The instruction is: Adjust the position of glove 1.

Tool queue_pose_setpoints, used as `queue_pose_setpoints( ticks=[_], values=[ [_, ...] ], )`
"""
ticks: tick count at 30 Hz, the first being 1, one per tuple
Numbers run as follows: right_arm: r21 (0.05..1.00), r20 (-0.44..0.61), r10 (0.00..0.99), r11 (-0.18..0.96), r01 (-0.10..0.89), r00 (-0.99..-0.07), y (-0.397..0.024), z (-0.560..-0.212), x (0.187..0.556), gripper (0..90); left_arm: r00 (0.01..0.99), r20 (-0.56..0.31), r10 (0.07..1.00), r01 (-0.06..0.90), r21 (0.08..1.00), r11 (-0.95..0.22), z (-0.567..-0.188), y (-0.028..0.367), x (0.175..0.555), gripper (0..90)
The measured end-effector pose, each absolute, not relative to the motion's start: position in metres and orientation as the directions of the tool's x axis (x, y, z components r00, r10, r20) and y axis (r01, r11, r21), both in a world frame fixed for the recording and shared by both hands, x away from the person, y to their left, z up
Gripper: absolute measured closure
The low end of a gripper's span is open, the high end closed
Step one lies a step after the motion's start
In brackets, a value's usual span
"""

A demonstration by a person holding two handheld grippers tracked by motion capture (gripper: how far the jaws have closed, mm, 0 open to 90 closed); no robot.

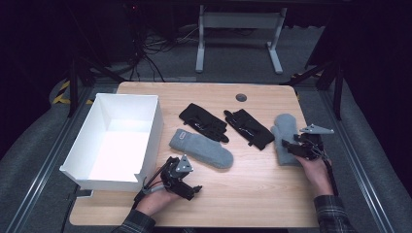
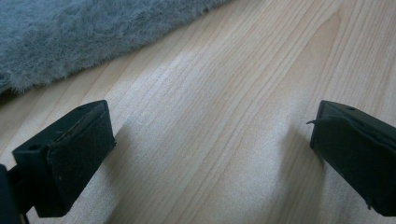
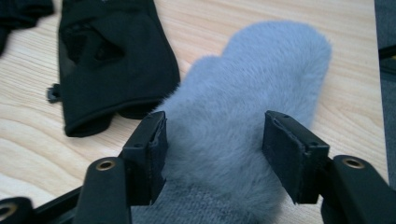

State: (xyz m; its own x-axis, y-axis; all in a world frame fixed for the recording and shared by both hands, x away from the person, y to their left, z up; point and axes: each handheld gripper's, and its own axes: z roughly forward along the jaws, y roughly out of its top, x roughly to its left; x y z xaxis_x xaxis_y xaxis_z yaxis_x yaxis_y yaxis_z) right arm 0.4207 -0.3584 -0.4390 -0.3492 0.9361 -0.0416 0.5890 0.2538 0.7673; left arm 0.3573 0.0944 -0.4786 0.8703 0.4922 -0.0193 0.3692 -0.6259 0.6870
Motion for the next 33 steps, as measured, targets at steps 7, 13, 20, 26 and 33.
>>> queue_pose_setpoints(
  ticks=[7,13,20,26,33],
  values=[
    [0.739,-0.038,0.930,0.272,0.616,-0.365,-0.358,-0.450,0.425,65.3,0.870,-0.022,0.493,0.372,0.686,-0.625,-0.479,0.094,0.357,0.0],
    [0.752,-0.061,0.922,0.295,0.590,-0.384,-0.360,-0.448,0.423,83.9,0.869,-0.021,0.495,0.373,0.687,-0.624,-0.479,0.094,0.357,0.1],
    [0.777,-0.073,0.915,0.302,0.552,-0.398,-0.365,-0.441,0.416,85.6,0.869,-0.022,0.495,0.373,0.687,-0.624,-0.479,0.094,0.357,0.1],
    [0.803,-0.087,0.903,0.313,0.507,-0.420,-0.363,-0.424,0.401,85.8,0.869,-0.022,0.495,0.373,0.687,-0.624,-0.479,0.094,0.357,0.1],
    [0.821,-0.082,0.873,0.332,0.464,-0.480,-0.351,-0.413,0.375,85.8,0.869,-0.022,0.495,0.373,0.687,-0.624,-0.479,0.094,0.357,0.1]
  ],
)
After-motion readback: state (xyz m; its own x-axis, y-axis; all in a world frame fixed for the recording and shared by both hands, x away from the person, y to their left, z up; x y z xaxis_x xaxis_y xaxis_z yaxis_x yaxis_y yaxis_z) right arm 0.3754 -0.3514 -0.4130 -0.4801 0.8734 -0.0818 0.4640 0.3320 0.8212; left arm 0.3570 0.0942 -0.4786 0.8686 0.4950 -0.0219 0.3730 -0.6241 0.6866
